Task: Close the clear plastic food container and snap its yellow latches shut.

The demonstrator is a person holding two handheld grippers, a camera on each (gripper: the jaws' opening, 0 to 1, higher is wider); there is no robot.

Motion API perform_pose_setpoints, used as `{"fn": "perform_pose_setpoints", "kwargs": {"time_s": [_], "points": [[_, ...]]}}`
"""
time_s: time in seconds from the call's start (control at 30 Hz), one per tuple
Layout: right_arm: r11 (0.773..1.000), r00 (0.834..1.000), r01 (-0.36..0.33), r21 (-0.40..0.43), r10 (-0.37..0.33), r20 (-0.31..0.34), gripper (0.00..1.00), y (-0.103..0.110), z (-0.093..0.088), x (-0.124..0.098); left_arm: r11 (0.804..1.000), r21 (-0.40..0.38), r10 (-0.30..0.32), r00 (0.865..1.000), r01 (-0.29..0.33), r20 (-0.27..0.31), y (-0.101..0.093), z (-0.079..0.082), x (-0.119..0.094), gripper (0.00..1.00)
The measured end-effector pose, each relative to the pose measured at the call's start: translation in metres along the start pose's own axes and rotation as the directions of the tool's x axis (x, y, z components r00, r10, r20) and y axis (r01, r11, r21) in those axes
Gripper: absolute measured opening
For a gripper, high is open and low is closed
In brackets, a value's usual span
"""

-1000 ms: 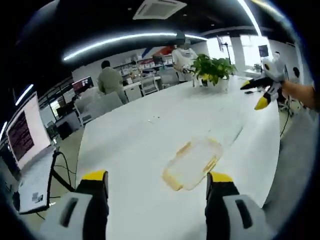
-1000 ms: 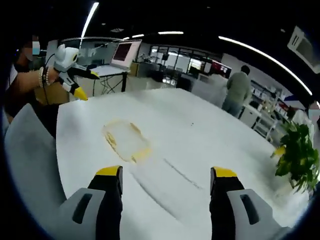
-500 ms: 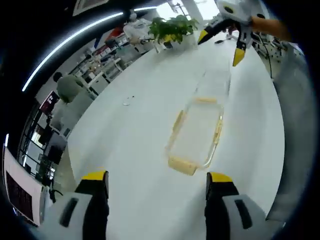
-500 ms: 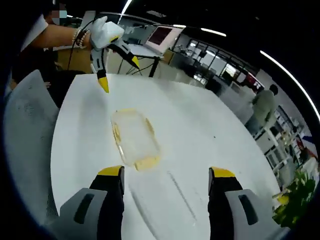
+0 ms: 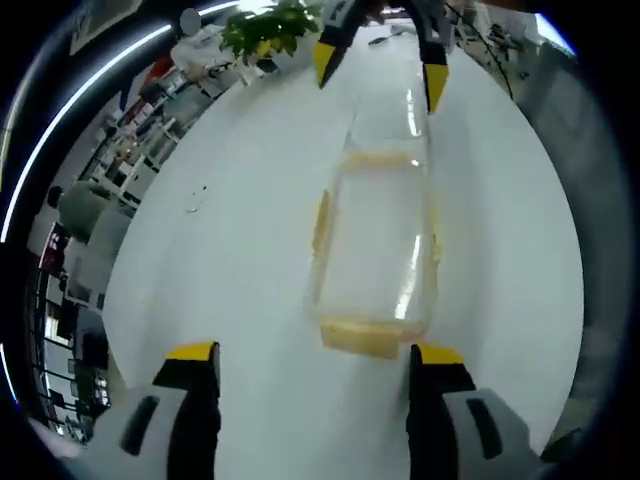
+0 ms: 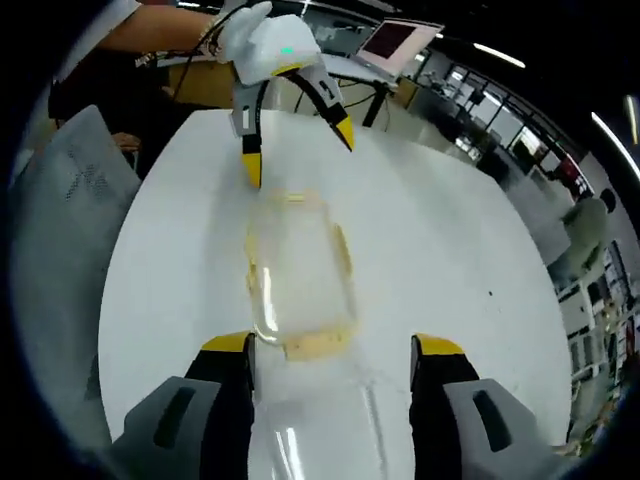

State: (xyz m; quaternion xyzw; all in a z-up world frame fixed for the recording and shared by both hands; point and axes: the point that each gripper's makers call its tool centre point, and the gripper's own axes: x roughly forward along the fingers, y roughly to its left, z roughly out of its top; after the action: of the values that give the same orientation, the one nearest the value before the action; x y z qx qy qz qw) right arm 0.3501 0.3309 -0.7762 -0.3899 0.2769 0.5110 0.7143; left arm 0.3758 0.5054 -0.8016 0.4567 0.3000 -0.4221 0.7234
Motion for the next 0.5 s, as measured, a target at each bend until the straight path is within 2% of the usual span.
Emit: {"fn": "perform_pose_setpoints", "kwargs": {"time_s": [0.17,0.23,0.37,0.5], "points": [[0.993,0.990,-0.092,-0.071,0.083,-0.113,0.60,0.008,-0.017,0.018,0.999,0.006,-0.035,0.999,0.035,-0.010,0.001,-0.004,0.014,0.75],[0.987,0.983,-0.147,-0.071,0.137,-0.124,0.62,0.013,-0.019,0.025,0.998,-0.012,-0.059,0.998,0.059,-0.010,-0.002,-0.004,0.018,0.75],[0.979,0.974,-0.191,-0.071,0.180,-0.136,0.55,0.012,-0.021,0.034,0.995,-0.003,-0.099,0.995,0.099,-0.005,-0.007,-0.003,0.020,0.74],[0.968,0.959,-0.251,-0.028,0.244,-0.143,0.53,0.014,-0.023,0.044,0.989,-0.019,-0.145,0.989,0.145,-0.002,-0.013,-0.004,0.020,0.72]]}}
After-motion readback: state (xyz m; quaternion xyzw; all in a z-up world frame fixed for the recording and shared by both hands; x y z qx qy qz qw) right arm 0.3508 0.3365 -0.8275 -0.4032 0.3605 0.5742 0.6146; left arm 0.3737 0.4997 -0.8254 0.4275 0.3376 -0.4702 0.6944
